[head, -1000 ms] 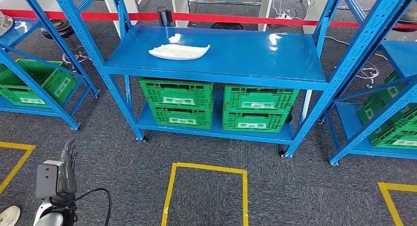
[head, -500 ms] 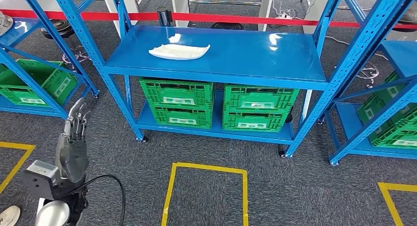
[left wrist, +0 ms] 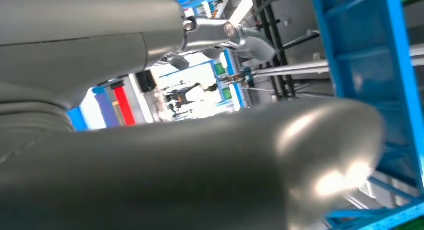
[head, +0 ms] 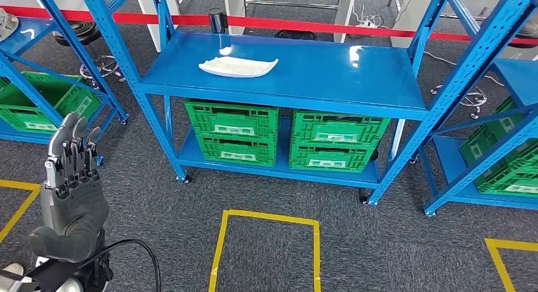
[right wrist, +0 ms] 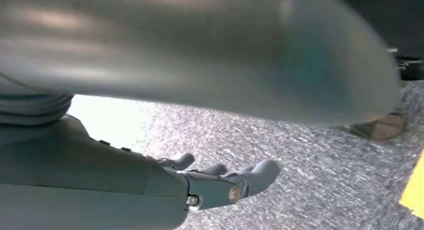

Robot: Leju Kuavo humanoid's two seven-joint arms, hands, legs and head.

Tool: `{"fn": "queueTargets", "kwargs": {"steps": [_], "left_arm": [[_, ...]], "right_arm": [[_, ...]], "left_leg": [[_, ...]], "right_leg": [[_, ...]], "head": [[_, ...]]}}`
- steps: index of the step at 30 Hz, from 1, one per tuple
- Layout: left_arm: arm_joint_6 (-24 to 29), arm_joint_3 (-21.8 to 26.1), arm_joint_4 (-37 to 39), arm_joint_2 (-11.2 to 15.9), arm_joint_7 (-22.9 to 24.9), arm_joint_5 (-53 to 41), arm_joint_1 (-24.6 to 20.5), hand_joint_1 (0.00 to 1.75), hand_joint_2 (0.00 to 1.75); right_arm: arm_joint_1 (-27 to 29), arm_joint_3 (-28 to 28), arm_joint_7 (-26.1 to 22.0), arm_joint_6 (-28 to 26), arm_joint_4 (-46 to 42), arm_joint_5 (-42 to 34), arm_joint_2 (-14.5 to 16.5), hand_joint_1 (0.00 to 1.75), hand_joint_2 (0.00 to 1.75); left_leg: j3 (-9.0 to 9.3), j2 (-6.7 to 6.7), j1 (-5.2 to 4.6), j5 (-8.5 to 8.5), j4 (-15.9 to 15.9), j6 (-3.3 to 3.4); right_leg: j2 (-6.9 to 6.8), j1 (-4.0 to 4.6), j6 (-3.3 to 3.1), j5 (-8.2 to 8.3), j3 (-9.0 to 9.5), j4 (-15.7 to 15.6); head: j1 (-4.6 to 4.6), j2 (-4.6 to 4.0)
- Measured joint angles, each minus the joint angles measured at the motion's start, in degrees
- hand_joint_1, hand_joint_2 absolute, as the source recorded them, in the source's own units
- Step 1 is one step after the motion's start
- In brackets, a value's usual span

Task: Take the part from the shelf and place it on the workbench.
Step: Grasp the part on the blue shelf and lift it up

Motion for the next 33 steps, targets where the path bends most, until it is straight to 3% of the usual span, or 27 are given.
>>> {"fn": "queueTargets", "kwargs": {"steps": [2,3,4,6,8,9,13,15,17,18,19,20,22,24,26,29,31,33], "left_arm": [[0.4,-0.5,-0.3,0.1,-0.1,-0.2,0.1,0.00,0.00],[0.6,-0.7,-0.4,0.1,-0.1,-0.3,0.1,0.00,0.00],[0.8,-0.9,-0.6,0.0,-0.1,-0.5,0.2,0.00,0.00],[1.2,-1.1,-0.9,0.0,-0.1,-0.9,0.3,0.00,0.00],[1.4,-1.1,-1.2,0.1,-0.1,-1.2,0.4,0.00,0.00],[1.4,-1.2,-1.3,0.1,-0.1,-1.2,0.5,0.00,0.00],[1.6,-1.2,-1.7,0.1,-0.1,-1.3,0.5,0.00,0.00],[1.8,-1.2,-1.8,0.2,-0.1,-1.5,0.5,0.00,0.00],[2.0,-1.2,-1.8,0.3,0.1,-2.1,0.7,0.00,0.00],[2.0,-1.2,-1.7,0.4,0.4,-2.5,0.9,0.00,0.00],[2.1,-1.2,-1.7,0.6,0.6,-2.9,1.0,0.00,0.00],[2.1,-1.2,-1.6,0.7,0.8,-3.3,1.1,0.00,0.00],[2.3,-1.2,-1.6,1.1,1.1,-4.2,1.3,0.00,0.00],[2.6,-1.2,-1.7,1.6,1.7,-5.5,1.7,0.00,0.00],[2.9,-1.1,-1.8,1.9,2.4,-6.9,2.0,0.00,0.00],[3.2,-1.0,-2.0,2.2,2.8,-7.5,2.5,0.00,0.00],[3.2,-1.0,-2.2,2.3,3.0,-7.8,2.7,0.00,0.00],[3.3,-0.9,-2.2,2.6,3.5,-8.5,3.0,0.00,0.00]], "right_arm": [[0.0,-0.1,0.0,0.0,0.0,0.0,0.0,0.00,0.00],[0.1,-0.2,0.0,0.0,0.0,0.0,0.0,0.00,0.00],[0.1,-0.2,0.0,0.0,0.0,0.0,0.0,0.00,0.00],[0.1,-0.3,0.0,0.0,0.0,-0.1,0.0,0.00,0.00],[0.1,-0.3,0.2,0.0,0.2,-0.2,0.1,0.00,0.00],[0.0,-0.3,0.3,0.0,0.3,-0.2,0.2,0.00,0.00],[0.0,-0.4,0.5,-0.1,0.4,-0.3,0.3,0.00,0.00],[0.0,-0.4,0.5,-0.1,0.4,-0.4,0.3,0.00,0.00],[0.1,-0.6,0.5,-0.1,0.4,-0.5,0.3,0.00,0.00],[0.1,-0.8,0.6,-0.1,0.4,-0.6,0.3,0.00,0.00],[0.1,-1.0,0.6,-0.1,0.4,-0.6,0.3,0.00,0.00],[0.2,-1.1,0.6,-0.1,0.4,-0.6,0.3,0.00,0.00],[0.2,-1.3,0.6,-0.1,0.4,-0.8,0.3,0.00,0.00],[0.2,-1.5,0.6,-0.1,0.4,-1.0,0.4,0.00,0.00],[0.1,-1.6,0.6,-0.1,0.5,-1.1,0.5,0.00,0.00],[0.1,-1.7,0.6,-0.1,0.5,-1.1,0.5,0.00,0.00],[-0.1,-1.7,0.6,-0.1,0.5,-1.1,0.5,0.00,0.00],[-0.1,-1.8,0.6,-0.1,0.5,-1.1,0.5,0.00,0.00]], "left_leg": [[0.04,0.11,0.02,-0.15,0.0,0.09],[0.13,0.14,0.04,-0.31,0.1,0.03],[0.29,0.11,0.10,-0.54,0.2,-0.11],[0.82,0.03,0.34,-1.23,0.6,-0.60],[1.03,-0.06,0.34,-2.17,1.1,-1.42],[1.06,-0.10,0.28,-2.54,1.2,-1.85],[1.39,0.15,0.45,-3.33,1.4,-3.28],[-0.67,1.28,0.49,-5.37,6.0,-3.79],[-5.50,2.02,0.49,-8.32,14.2,-4.06],[-7.70,2.11,0.49,-8.82,17.3,-4.06],[-9.01,2.14,0.48,-8.06,18.5,-3.97],[-9.11,2.16,0.46,-6.05,17.2,-3.78],[-6.94,2.38,0.29,-0.70,10.1,-3.19],[-4.72,2.67,-0.11,1.51,4.3,-2.59],[-4.16,2.55,-0.37,1.01,2.7,-1.98],[-2.89,2.01,-0.06,0.74,1.9,-0.96],[-1.91,1.95,0.02,0.44,1.5,-0.46],[-1.41,1.84,-0.10,-0.03,1.5,-0.18]], "right_leg": [[-0.01,-0.03,0.22,-2.81,-4.47,7.6],[-0.01,-0.10,0.35,-3.03,-6.04,9.9],[-0.02,-0.20,0.46,-2.00,-6.51,9.8],[-0.03,-0.53,0.69,2.57,-4.14,3.5],[0.27,-0.65,0.57,5.18,-1.16,-3.0],[0.39,-0.59,0.23,5.26,-0.48,-4.4],[0.22,-0.34,-1.70,4.34,0.15,-4.9],[-0.11,-0.48,-2.46,3.91,0.91,-5.1],[-0.40,-0.38,-2.81,3.19,1.60,-5.1],[-0.51,-0.31,-2.85,2.81,2.02,-5.1],[-0.58,-0.26,-2.84,2.39,2.56,-5.1],[-0.61,-0.24,-2.77,1.94,3.20,-5.1],[-0.61,-0.24,-2.48,0.98,4.60,-5.2],[-0.63,-0.13,-1.82,0.16,5.42,-5.4],[-0.76,-0.01,-0.95,0.15,6.02,-5.6],[-0.85,-0.05,-0.19,-0.15,5.92,-4.1],[-0.73,0.00,0.04,-2.36,2.66,1.2],[-0.68,0.13,0.09,-4.67,-2.33,7.7]], "head": [[0.20,0.00],[0.24,0.00],[0.26,0.00],[0.32,0.00],[0.48,0.00],[0.48,0.00],[0.16,0.00],[-0.19,0.00],[-0.50,0.00],[-0.54,0.00],[-0.57,0.00],[-0.60,0.00],[-0.68,0.00],[-0.84,0.00],[-0.94,0.00],[-0.80,0.00],[-0.53,0.00],[-0.36,0.00]]}}
